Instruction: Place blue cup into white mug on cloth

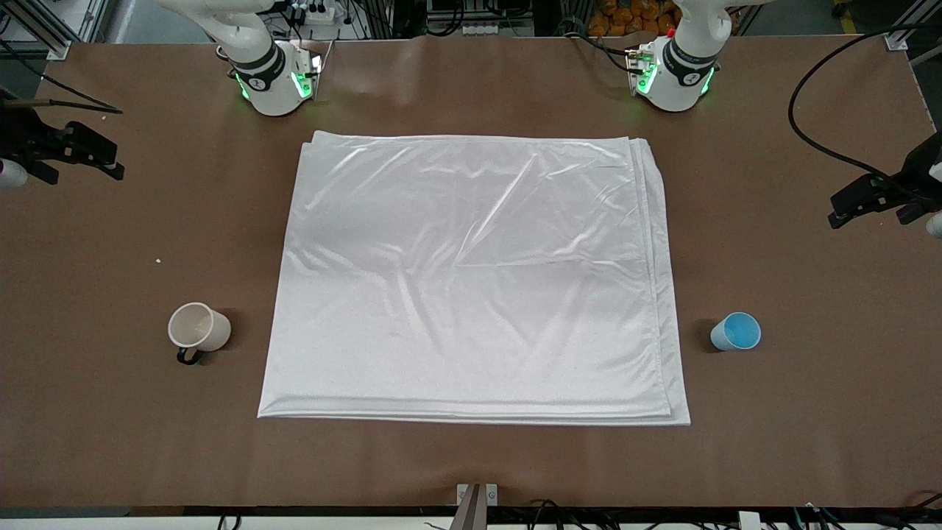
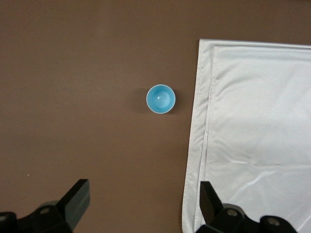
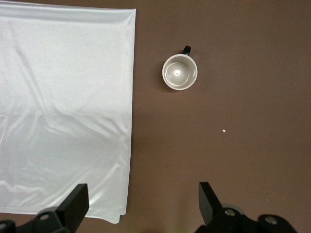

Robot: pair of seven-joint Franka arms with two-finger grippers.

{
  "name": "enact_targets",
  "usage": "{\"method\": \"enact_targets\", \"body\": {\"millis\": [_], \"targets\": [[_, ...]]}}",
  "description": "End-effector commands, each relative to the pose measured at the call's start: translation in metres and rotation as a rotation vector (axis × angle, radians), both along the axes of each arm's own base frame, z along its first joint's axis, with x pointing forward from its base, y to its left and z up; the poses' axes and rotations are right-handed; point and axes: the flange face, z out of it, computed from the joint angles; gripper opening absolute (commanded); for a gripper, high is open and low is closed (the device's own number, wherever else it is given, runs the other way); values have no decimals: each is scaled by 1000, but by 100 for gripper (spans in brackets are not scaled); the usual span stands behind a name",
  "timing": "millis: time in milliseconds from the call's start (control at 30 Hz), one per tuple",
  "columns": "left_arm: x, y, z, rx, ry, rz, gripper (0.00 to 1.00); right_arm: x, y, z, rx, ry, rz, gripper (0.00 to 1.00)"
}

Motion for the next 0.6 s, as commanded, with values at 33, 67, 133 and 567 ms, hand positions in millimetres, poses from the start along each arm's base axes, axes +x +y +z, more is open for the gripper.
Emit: {"method": "enact_targets", "body": {"millis": [33,67,133,567], "targets": [[1,1,6,-16,-9,3,100,-1,-1,1,-14,-5,4,100],[1,1,5,-16,-8,3,100,0,-1,1,-14,-3,4,100],[2,0,5,-16,-8,5,100,-1,-1,1,-14,-3,4,100],[33,7,-56,-30,53,15,100,11,-7,-18,-13,20,-5,100]]}}
